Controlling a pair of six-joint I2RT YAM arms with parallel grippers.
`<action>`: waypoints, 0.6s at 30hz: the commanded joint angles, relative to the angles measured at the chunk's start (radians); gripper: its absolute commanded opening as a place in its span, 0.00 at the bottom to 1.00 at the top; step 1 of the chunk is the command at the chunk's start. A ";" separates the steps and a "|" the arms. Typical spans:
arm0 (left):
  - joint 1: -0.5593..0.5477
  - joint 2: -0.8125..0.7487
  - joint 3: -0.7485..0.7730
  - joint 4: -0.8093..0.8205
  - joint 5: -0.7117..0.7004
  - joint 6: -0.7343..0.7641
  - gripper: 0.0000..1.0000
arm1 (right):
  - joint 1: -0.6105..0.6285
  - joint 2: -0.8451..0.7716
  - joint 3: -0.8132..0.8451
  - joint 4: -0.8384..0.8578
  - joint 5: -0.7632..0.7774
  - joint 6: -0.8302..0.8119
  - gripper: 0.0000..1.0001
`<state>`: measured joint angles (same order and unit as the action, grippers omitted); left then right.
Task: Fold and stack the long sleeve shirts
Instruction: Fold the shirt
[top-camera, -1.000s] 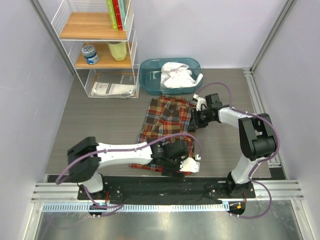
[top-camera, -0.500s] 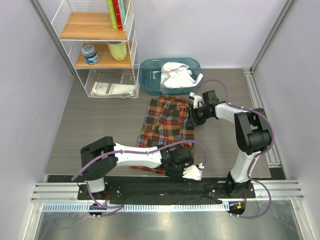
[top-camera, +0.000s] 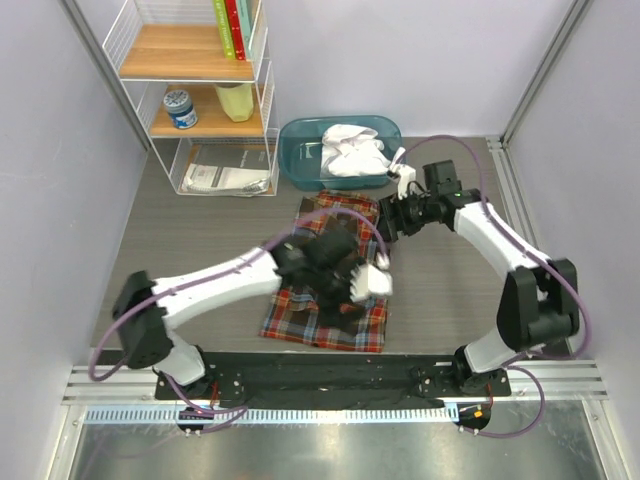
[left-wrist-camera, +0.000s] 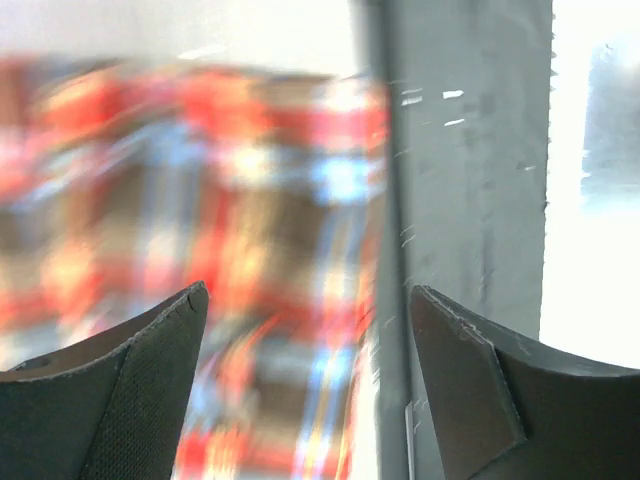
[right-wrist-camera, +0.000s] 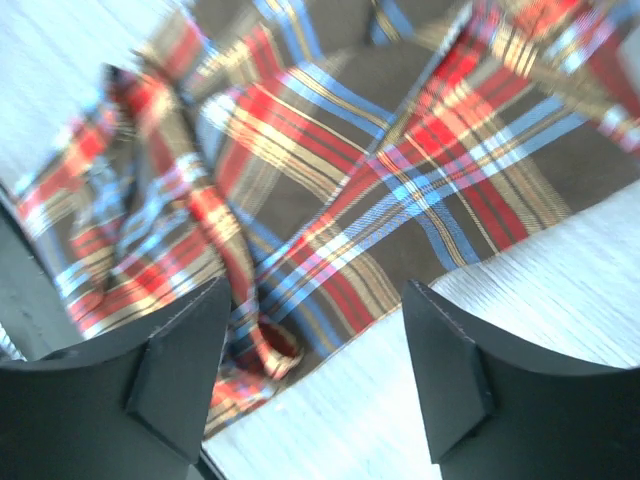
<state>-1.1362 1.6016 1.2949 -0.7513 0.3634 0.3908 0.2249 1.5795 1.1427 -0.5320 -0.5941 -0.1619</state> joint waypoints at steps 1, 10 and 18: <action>0.226 -0.152 -0.002 -0.200 0.117 0.092 0.84 | -0.007 -0.090 0.025 -0.153 -0.047 -0.065 0.76; 0.613 -0.049 -0.022 -0.237 0.135 0.400 0.88 | 0.060 -0.039 -0.070 -0.164 -0.043 -0.106 0.79; 0.645 0.081 -0.075 -0.076 0.097 0.488 0.88 | 0.113 0.022 -0.104 -0.200 0.023 -0.208 0.85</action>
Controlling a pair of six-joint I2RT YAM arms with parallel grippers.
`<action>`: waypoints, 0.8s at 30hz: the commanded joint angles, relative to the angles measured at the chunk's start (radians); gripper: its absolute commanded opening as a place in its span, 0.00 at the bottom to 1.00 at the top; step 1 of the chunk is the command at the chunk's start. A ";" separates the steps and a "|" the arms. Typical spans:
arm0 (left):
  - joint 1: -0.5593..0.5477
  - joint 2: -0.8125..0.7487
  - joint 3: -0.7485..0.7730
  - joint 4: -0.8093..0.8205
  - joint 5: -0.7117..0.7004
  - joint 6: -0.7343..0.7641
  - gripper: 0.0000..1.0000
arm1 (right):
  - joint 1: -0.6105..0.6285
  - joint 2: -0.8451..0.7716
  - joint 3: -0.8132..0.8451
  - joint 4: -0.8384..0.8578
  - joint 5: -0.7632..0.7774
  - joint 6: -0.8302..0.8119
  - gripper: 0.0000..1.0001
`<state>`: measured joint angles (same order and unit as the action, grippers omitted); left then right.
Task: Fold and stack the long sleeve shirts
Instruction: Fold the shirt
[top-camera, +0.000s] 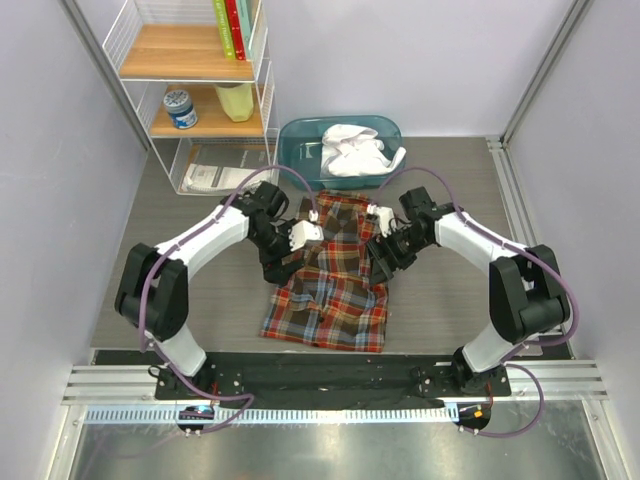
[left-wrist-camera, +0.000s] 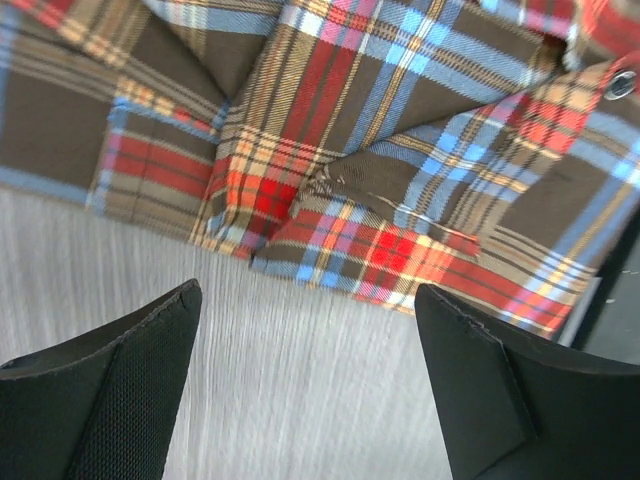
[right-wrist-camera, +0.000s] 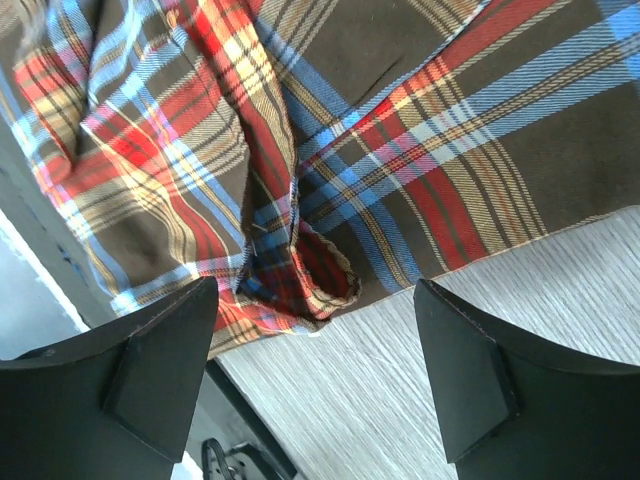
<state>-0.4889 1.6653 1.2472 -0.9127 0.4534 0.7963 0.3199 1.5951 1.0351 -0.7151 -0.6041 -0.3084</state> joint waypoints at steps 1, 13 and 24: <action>-0.002 0.025 -0.031 0.110 0.002 0.089 0.87 | 0.021 0.011 0.005 -0.015 0.043 -0.067 0.85; -0.007 0.139 -0.025 0.193 -0.007 0.123 0.81 | 0.076 0.048 -0.013 -0.014 0.101 -0.115 0.72; -0.005 0.088 -0.011 0.072 0.047 0.130 0.32 | 0.085 -0.023 0.008 -0.009 0.127 -0.095 0.14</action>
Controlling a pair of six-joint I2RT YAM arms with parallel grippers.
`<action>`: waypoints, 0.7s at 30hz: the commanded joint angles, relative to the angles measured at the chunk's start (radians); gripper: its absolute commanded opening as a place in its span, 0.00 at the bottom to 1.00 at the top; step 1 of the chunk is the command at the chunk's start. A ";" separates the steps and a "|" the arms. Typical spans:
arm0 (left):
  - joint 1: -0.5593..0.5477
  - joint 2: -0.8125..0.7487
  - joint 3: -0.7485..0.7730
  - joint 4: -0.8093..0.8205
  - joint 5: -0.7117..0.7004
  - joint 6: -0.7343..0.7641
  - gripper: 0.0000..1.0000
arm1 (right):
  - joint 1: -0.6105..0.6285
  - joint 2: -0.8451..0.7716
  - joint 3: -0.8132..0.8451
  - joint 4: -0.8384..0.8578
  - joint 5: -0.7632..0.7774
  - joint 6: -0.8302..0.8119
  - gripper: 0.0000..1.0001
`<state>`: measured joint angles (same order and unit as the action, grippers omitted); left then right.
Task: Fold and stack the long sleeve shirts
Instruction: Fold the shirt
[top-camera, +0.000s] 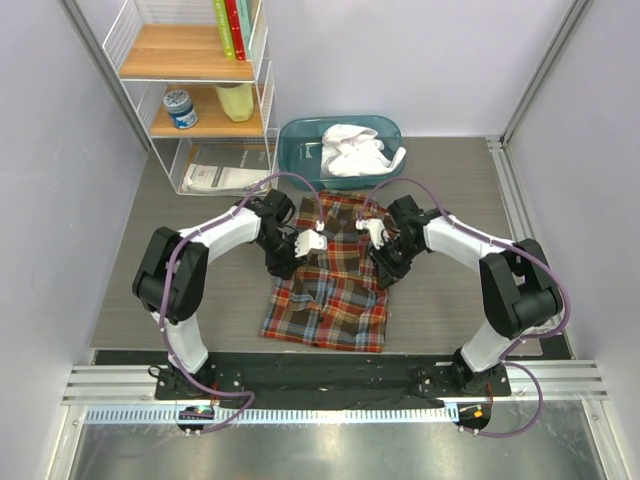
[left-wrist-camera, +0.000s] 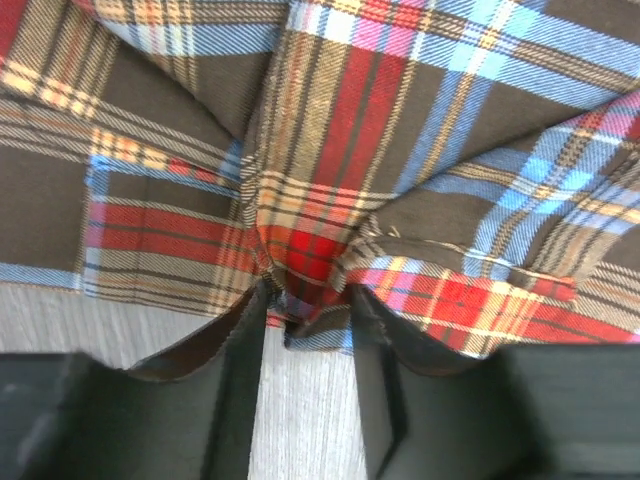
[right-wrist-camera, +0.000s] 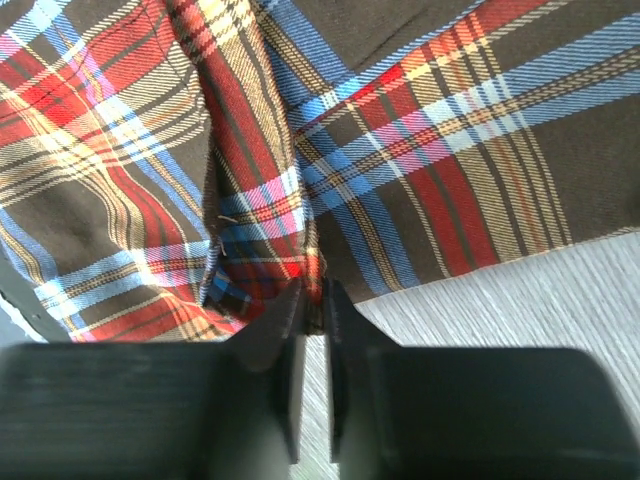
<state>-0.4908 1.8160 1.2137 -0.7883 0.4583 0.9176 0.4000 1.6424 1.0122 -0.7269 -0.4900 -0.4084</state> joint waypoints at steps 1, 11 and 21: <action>-0.002 -0.067 0.027 -0.067 0.042 0.007 0.23 | 0.005 -0.078 0.037 0.000 0.013 0.006 0.08; 0.032 -0.060 0.138 -0.147 0.037 -0.002 0.00 | 0.005 -0.098 0.092 -0.012 0.057 0.002 0.01; 0.054 0.032 0.156 -0.069 0.016 -0.026 0.00 | -0.013 0.010 0.101 0.053 0.123 -0.041 0.01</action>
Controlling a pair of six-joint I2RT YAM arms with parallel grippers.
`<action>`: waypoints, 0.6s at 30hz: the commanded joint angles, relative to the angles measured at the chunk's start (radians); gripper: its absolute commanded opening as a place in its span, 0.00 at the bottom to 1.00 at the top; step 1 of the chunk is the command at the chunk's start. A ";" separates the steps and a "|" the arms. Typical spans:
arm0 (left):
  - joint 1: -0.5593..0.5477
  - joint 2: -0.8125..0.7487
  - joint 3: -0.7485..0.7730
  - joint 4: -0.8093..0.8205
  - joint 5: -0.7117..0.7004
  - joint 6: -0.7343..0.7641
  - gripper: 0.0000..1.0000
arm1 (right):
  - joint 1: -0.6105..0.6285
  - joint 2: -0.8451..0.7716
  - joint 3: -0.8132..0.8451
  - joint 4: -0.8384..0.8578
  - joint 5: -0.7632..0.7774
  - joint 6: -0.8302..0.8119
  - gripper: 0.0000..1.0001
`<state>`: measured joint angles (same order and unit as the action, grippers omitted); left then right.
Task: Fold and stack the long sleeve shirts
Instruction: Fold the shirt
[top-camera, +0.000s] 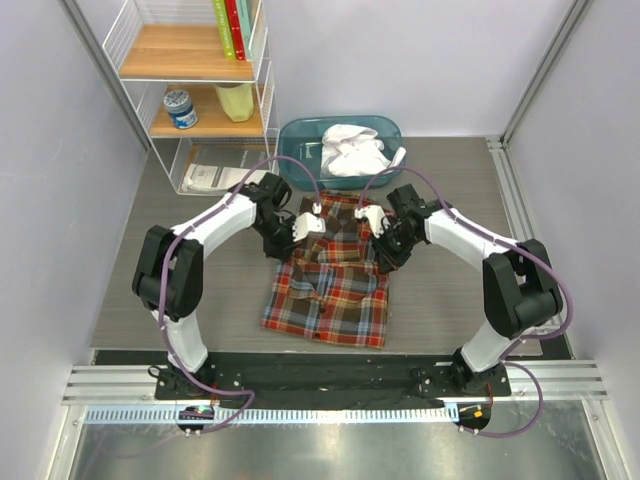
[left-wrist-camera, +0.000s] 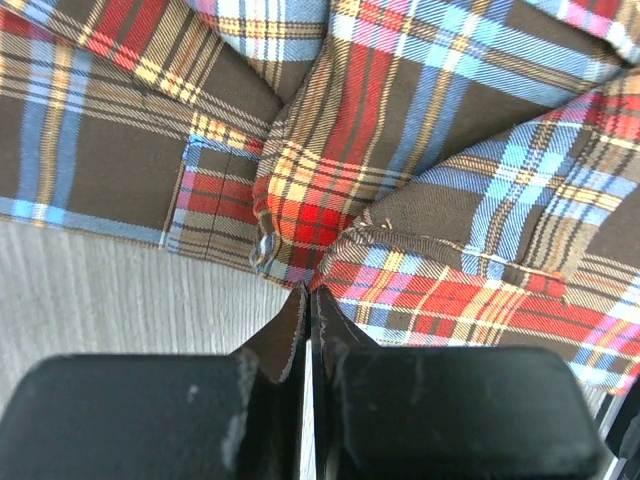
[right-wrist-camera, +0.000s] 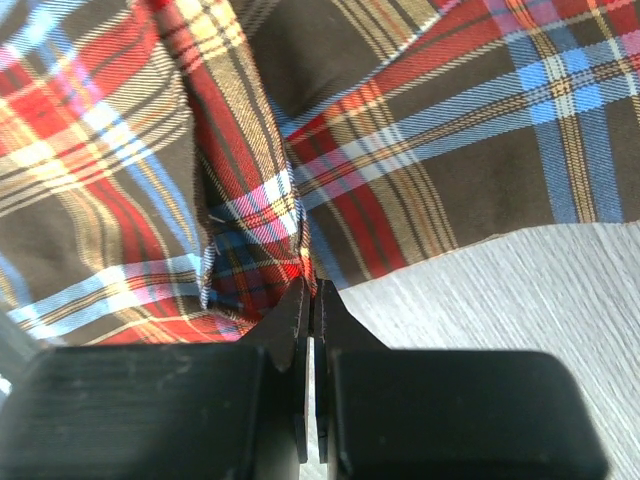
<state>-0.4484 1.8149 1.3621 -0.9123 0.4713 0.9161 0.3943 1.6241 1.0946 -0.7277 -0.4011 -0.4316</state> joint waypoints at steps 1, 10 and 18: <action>0.011 0.041 0.005 0.070 -0.003 -0.037 0.00 | -0.008 0.039 0.014 0.072 0.035 -0.015 0.01; 0.103 -0.035 -0.044 0.208 0.038 -0.290 0.36 | -0.008 0.056 0.014 0.111 0.056 0.066 0.11; 0.044 -0.369 -0.251 0.158 -0.022 -0.453 0.59 | -0.008 0.023 0.025 0.093 0.065 0.085 0.05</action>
<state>-0.3466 1.5768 1.1908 -0.7460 0.4667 0.5713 0.3904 1.6859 1.0943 -0.6552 -0.3599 -0.3626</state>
